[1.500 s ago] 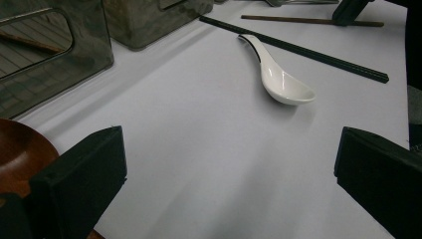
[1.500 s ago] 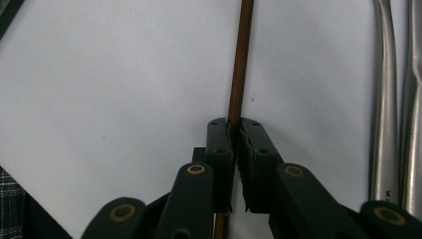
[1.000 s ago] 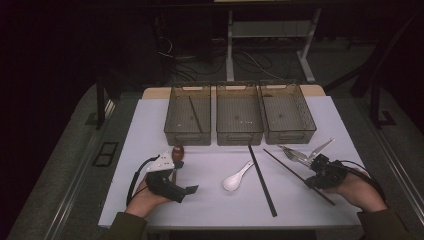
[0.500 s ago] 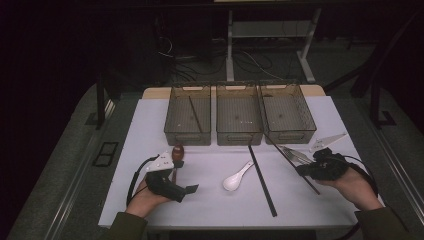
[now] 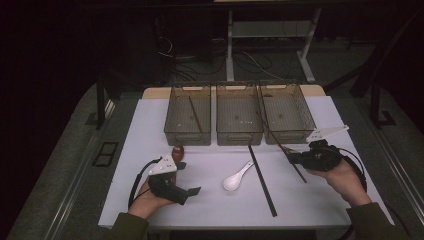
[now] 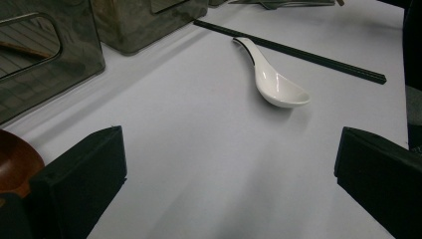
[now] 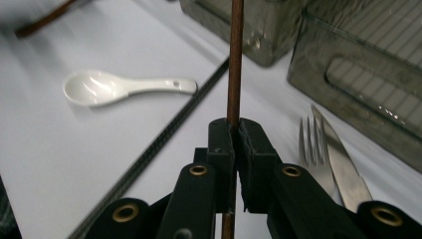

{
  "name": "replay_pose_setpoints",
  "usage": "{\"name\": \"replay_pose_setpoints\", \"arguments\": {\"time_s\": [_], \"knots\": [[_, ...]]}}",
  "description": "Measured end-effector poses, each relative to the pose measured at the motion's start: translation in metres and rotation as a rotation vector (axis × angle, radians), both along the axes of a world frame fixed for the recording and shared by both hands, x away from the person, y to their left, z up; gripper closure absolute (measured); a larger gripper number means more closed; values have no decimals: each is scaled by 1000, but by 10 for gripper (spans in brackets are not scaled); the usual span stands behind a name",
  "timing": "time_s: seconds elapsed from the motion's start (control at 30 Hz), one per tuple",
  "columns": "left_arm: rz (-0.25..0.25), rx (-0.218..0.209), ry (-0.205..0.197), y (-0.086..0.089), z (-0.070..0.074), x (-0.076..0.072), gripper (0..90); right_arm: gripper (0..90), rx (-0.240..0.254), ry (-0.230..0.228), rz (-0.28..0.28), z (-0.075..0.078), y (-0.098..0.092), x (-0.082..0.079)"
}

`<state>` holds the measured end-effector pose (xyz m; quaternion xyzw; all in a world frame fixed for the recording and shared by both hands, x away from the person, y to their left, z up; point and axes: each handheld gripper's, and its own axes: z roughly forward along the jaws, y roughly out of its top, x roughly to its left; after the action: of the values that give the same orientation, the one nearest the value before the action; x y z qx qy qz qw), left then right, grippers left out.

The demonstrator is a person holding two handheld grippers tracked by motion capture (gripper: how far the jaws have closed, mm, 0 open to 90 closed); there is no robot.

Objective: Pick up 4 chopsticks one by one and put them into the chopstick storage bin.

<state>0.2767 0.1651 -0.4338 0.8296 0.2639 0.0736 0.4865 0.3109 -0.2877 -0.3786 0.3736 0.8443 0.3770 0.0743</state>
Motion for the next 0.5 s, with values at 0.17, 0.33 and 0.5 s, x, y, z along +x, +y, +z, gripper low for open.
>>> {"name": "replay_pose_setpoints", "arguments": {"time_s": [0.17, 0.33, 0.5], "knots": [[3, 4, -10, 0, 1, -1, 0, 840, 51, -21, 4, 4, 7, 7], [9, -2, -14, -1, 1, -2, 0, 840, 69, -37, 7, 5, 16, 15], [7, -1, -7, -2, 1, -1, 0, 839, 95, -59, 9, 9, 26, 22]]}}
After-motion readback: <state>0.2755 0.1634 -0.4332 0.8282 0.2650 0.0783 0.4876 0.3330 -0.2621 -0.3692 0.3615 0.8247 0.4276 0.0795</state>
